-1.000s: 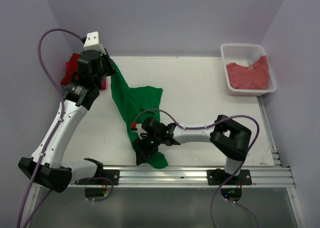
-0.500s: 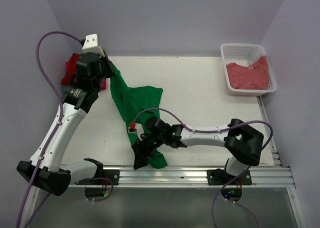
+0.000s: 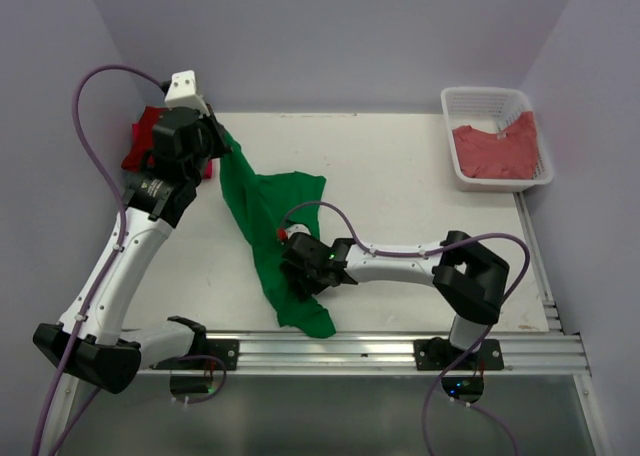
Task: Fold and stack the t-shirts
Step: Flatten out the tshirt
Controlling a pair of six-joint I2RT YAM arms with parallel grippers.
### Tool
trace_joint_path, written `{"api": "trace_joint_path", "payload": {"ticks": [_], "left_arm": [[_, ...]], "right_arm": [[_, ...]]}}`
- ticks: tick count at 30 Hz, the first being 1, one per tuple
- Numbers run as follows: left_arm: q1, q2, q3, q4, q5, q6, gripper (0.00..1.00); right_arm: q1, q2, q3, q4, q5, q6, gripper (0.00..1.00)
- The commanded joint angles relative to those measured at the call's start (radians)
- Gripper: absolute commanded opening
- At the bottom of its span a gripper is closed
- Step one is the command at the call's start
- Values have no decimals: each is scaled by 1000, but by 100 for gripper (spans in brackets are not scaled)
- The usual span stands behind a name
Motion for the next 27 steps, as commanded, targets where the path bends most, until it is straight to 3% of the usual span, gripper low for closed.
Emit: {"api": "trace_joint_path", "payload": {"ticks": [1, 6, 9, 10, 11, 16, 23, 27], "left_arm": [[-1, -18, 1, 15, -17, 0, 0], [-1, -12, -2, 16, -13, 0, 0], [-1, -9, -3, 19, -6, -3, 0], [-1, -8, -5, 21, -5, -3, 0], [-1, -7, -6, 21, -3, -3, 0], [-1, -4, -8, 21, -8, -1, 0], [-1, 2, -9, 24, 3, -4, 0], [-1, -1, -9, 22, 3, -4, 0]], "right_arm": [[5, -13, -21, -1, 18, 41, 67], [7, -38, -49, 17, 12, 54, 52], [7, -58, -73, 27, -19, 60, 33], [7, -67, -84, 30, -25, 63, 19], [7, -70, -89, 36, -37, 66, 14], [7, -99, -123, 50, -77, 89, 0], [8, -136, -83, -60, 54, 87, 0], [8, -188, -15, -214, 315, 117, 0]]}}
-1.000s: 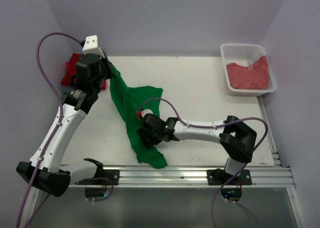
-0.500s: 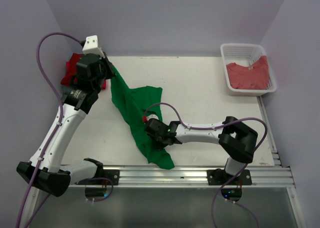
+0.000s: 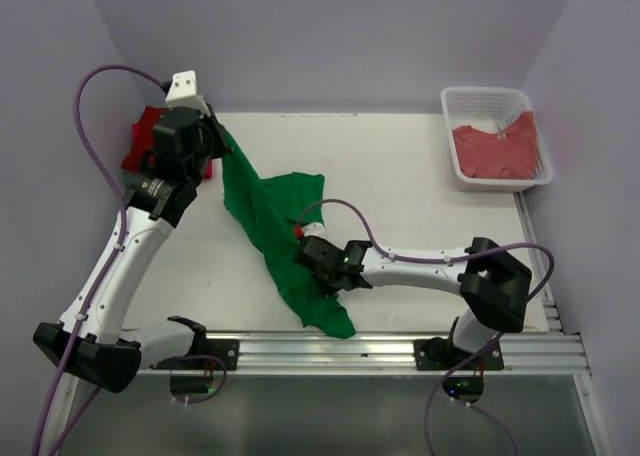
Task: Fold and stack the t-shirts
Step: Flatten out the tshirt
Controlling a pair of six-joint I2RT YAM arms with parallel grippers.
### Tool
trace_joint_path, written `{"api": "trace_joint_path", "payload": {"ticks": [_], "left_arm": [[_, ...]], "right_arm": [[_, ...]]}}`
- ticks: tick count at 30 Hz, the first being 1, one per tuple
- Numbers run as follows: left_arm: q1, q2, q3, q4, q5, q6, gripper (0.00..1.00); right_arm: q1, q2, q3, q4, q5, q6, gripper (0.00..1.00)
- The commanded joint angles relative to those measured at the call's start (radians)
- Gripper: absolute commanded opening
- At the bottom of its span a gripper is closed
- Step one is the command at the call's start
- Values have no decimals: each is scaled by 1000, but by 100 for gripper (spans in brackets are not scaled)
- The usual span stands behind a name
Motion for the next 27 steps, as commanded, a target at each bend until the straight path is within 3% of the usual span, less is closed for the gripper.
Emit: {"api": "trace_joint_path", "payload": {"ticks": [1, 9, 14, 16, 19, 21, 27], "left_arm": [[-1, -4, -9, 25, -2, -4, 0], [-1, -5, -19, 28, -2, -9, 0], [-1, -4, -22, 31, 7, -15, 0], [-1, -5, -25, 31, 10, -18, 0], [-1, -10, -31, 31, 10, -21, 0], [-1, -13, -37, 31, 7, -21, 0], [-1, -18, -14, 37, 17, -7, 0]], "right_arm": [[3, -105, 100, -194, 335, 42, 0], [2, -182, 166, -429, 786, 217, 0], [-18, -115, 282, -730, 1025, 432, 0], [-18, -109, 313, -697, 991, 348, 0], [-18, -152, 220, -470, 816, 185, 0], [-23, -195, 142, -374, 736, 163, 0], [-124, -218, 190, -417, 779, 165, 0]]}}
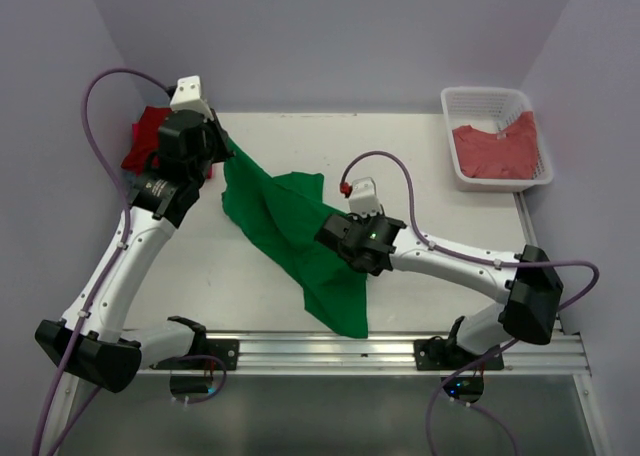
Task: Fold and stack the t-shirts
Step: Flatten out the tshirt
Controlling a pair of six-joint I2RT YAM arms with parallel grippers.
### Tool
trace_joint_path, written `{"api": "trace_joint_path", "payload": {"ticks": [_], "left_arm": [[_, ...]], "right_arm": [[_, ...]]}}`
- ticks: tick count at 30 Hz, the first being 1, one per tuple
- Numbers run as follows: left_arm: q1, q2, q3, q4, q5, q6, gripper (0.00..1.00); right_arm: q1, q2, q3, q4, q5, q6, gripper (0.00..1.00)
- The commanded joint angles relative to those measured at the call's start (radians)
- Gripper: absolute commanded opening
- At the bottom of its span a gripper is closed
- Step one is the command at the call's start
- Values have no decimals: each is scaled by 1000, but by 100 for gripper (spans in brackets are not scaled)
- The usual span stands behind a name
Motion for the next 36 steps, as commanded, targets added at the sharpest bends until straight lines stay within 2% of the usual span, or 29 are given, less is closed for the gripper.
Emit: {"api": "trace_joint_path", "payload": {"ticks": [1, 5, 6, 8, 11, 17, 21, 24, 28, 30, 31, 33, 35, 36], "left_arm": [[-1, -17, 25, 37, 15, 2, 0], [-1, -2, 62, 48, 54, 31, 0], [-1, 3, 79, 66, 68, 43, 0], [-1, 15, 106, 77, 77, 77, 0], [-1, 57, 208, 71, 86, 114, 0], [-1, 192, 510, -6, 86, 177, 0], [-1, 287, 747, -61, 71, 224, 0], [-1, 330, 853, -66, 36, 258, 0], [-1, 252, 852, -18, 52, 295, 0], [-1, 172, 747, 59, 94, 309, 0], [-3, 73, 699, 90, 115, 309, 0], [-3, -41, 537, 206, 178, 330, 0], [-3, -191, 457, 262, 224, 335, 0], [-1, -230, 417, 285, 255, 335, 0]], "right_arm": [[-94, -51, 74, 33, 33, -37, 0], [-231, -85, 151, 125, 22, -178, 0], [-270, -91, 186, 191, 19, -221, 0], [-298, -87, 241, 240, 21, -339, 0], [-341, -22, 458, 279, 10, -479, 0], [-377, 113, 816, 285, 4, -684, 0], [-384, 128, 921, 377, 42, -827, 0], [-386, 102, 915, 460, 64, -939, 0], [-386, -9, 860, 599, 39, -1042, 0], [-383, -83, 752, 715, -20, -1074, 0], [-383, -167, 708, 749, -53, -1099, 0], [-380, -258, 571, 849, -186, -1120, 0], [-378, -414, 466, 930, -284, -1151, 0], [-372, -473, 358, 1049, -362, -1157, 0]]}}
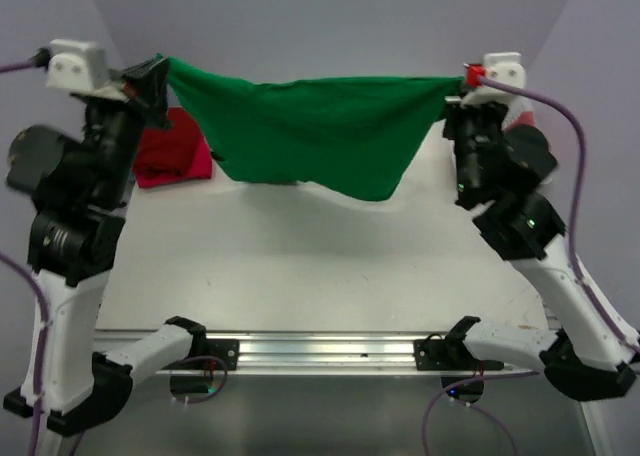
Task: Fold and stack the t-shirts
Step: Flatten out the tshirt
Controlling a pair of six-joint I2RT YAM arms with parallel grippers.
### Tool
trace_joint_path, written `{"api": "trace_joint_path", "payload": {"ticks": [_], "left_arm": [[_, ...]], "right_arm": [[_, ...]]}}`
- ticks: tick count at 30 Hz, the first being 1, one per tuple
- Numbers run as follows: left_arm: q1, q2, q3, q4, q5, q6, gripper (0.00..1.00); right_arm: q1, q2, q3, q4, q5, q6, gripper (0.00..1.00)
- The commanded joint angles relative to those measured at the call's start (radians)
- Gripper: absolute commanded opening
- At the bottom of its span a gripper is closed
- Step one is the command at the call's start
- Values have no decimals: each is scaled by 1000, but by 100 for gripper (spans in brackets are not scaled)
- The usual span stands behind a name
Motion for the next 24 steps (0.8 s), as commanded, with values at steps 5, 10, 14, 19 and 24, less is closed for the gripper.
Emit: {"api": "trace_joint_path", "payload": {"ticks": [5, 10, 14, 19, 24], "left_arm": [[-1, -276, -91, 260, 215, 55, 0], [-1, -67, -20, 208, 68, 114, 0], [0, 144, 78, 173, -16, 160, 0], [49, 362, 188, 119, 50, 108, 0], [63, 315, 123, 145, 73, 101, 0]], "right_arm": [[9, -303, -210, 414, -292, -84, 0], [8, -65, -35, 315, -59, -126, 0], [-6, 134, 179, 141, -2, -87, 0], [-63, 291, 288, 40, 21, -12, 0], [-69, 218, 202, 89, -49, 10, 0]]}}
